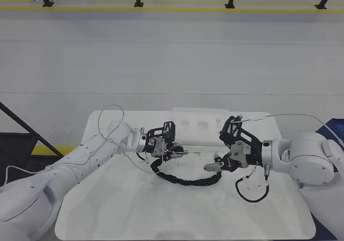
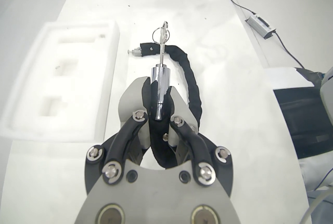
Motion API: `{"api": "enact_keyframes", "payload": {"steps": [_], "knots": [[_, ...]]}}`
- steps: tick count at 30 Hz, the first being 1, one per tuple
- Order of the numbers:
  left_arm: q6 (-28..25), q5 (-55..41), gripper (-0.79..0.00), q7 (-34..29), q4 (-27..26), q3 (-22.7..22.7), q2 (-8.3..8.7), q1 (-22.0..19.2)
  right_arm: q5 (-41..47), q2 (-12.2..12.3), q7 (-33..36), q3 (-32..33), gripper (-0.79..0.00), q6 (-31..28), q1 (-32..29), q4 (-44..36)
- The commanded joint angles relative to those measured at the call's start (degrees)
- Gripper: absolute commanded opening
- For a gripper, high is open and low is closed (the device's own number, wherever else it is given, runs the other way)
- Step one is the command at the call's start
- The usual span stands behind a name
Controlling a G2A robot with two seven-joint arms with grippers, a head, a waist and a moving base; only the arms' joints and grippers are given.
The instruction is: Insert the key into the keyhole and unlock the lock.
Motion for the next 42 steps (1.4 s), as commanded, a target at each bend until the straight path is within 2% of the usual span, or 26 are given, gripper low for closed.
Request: {"api": "enact_keyframes", "payload": {"steps": [1, 12, 13, 14, 15, 20, 25, 29, 34, 42], "knots": [[-0.06, 0.34, -0.785, -0.30, 1.07, 0.02, -0.94, 0.64, 0.00, -0.01, -0.56, -0.25, 0.000, -1.05, -0.02, 1.13], [-0.95, 6.58, -0.785, -1.05, 8.31, 0.55, -6.43, 1.99, -0.13, 0.39, -2.97, 1.00, 0.000, -4.09, -0.71, 4.38], [-1.25, 6.92, -0.425, -0.90, 9.08, 0.54, -6.86, 2.11, -0.14, 0.43, -3.13, 1.11, 0.000, -4.44, -0.79, 4.58], [-1.93, 6.81, -0.151, -0.73, 10.02, 0.47, -7.27, 2.27, -0.24, 0.47, -3.23, 1.17, 0.000, -4.74, -0.85, 4.90], [-2.57, 6.61, 0.000, -0.66, 10.92, 0.33, -7.67, 2.30, -0.01, 0.48, -3.67, 1.28, 0.000, -4.70, -0.88, 5.51], [-3.08, 5.99, 0.000, 1.00, 13.04, -0.46, -8.88, 1.39, 0.35, 0.38, -3.89, 0.32, 0.000, -6.24, 0.59, 8.34], [-3.08, 4.86, 0.000, 5.34, 12.02, -0.64, -7.97, -2.53, 0.34, 0.00, -5.25, -1.41, 0.000, -10.46, 4.01, 12.76], [-3.08, 1.84, 0.000, 10.38, 9.61, 0.54, -5.61, -6.55, 0.91, -0.46, -7.95, -2.65, 0.000, -14.97, 7.40, 17.62], [-3.08, -2.17, 0.000, 13.08, 6.47, 0.59, -1.93, -10.88, 2.33, -1.29, -10.71, -4.87, 0.000, -21.38, 13.21, 24.72], [-3.08, -12.45, 0.000, 10.15, 2.18, 0.59, 3.38, -16.06, 3.03, -3.08, -12.09, -9.90, 0.000, -27.55, 24.29, 34.48]]}}
